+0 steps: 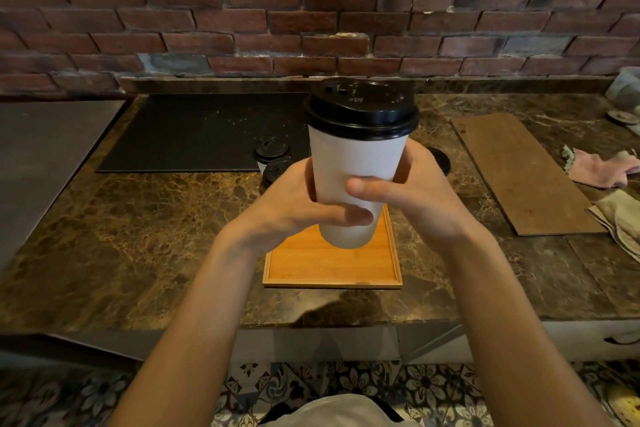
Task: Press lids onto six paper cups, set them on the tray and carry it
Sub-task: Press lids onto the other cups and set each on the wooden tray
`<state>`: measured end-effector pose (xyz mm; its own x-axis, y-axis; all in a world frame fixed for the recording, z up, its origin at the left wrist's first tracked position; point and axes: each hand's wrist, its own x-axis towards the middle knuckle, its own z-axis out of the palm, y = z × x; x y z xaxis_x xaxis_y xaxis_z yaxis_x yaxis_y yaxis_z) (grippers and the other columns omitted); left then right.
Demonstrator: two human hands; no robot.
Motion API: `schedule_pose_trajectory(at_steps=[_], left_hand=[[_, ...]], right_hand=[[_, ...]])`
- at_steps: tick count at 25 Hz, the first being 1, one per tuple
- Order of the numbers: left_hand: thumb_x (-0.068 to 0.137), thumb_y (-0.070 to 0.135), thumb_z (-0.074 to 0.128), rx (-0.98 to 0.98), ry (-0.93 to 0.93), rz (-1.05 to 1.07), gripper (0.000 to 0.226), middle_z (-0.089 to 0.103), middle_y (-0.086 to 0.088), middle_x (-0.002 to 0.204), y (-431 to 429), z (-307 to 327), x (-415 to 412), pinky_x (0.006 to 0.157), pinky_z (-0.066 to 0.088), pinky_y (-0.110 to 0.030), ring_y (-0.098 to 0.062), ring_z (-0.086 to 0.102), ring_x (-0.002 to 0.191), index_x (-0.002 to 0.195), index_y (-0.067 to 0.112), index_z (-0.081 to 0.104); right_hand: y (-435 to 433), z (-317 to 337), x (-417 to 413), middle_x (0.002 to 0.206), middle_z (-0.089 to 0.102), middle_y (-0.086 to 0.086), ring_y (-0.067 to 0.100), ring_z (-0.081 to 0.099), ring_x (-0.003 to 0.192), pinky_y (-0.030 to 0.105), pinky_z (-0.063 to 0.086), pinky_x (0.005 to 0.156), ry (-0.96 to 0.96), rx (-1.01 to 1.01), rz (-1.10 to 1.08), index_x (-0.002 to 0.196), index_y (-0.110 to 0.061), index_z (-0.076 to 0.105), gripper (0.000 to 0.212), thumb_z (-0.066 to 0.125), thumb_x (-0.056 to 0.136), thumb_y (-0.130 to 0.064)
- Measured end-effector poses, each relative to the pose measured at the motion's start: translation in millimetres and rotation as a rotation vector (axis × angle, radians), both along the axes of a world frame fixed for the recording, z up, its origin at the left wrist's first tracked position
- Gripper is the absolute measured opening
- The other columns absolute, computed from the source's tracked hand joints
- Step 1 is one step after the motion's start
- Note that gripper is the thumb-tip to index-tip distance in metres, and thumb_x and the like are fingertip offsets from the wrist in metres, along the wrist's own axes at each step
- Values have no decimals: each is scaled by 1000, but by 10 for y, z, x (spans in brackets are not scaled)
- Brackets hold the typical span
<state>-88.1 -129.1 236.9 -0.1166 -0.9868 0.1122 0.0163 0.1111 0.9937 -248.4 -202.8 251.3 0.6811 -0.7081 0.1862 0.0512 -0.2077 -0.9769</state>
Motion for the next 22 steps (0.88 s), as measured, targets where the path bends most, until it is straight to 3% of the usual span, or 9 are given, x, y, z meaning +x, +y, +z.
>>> schedule_pose_trajectory(at_steps=[3, 7, 12, 16, 22], left_hand=[[64, 22, 77, -11, 4, 23, 53, 69, 3, 111, -2, -35, -10, 82, 52, -24, -17, 64, 107, 115, 28, 62], [65, 19, 80, -45, -29, 98, 48, 71, 4, 107, -44, -24, -49, 78, 53, -21, -14, 66, 101, 111, 28, 65], [66, 6, 80, -102, -30, 185, 45, 73, 10, 98, -86, -34, -104, 74, 52, -17, -9, 68, 95, 103, 28, 66], [60, 13, 80, -106, -76, 313, 52, 72, 16, 95, -104, -66, -128, 71, 51, -13, -2, 67, 92, 107, 25, 61], [58, 14, 76, -101, -110, 372, 54, 69, 28, 89, -123, -84, -121, 68, 50, -9, 7, 65, 89, 104, 33, 56]], right_hand=[[-8, 15, -2, 115, 69, -4, 13, 65, 110, 25, 53, 85, 40, -1, 26, 128, -15, 57, 73, 80, 62, -37], [-3, 36, 33, 111, 70, -8, 6, 66, 105, 22, 54, 82, 51, -41, -41, 124, -22, 59, 60, 80, 68, -31], [9, 104, 49, 108, 69, -14, -3, 64, 100, 14, 52, 77, 31, -127, -134, 124, -21, 57, 61, 81, 69, -32], [55, 59, 98, 112, 66, -14, -3, 62, 102, 14, 52, 78, 44, -169, -237, 128, -22, 56, 68, 87, 69, -35], [128, -23, 190, 114, 63, -14, 1, 60, 105, 28, 55, 85, 95, -203, -368, 129, -26, 53, 72, 86, 68, -46]])
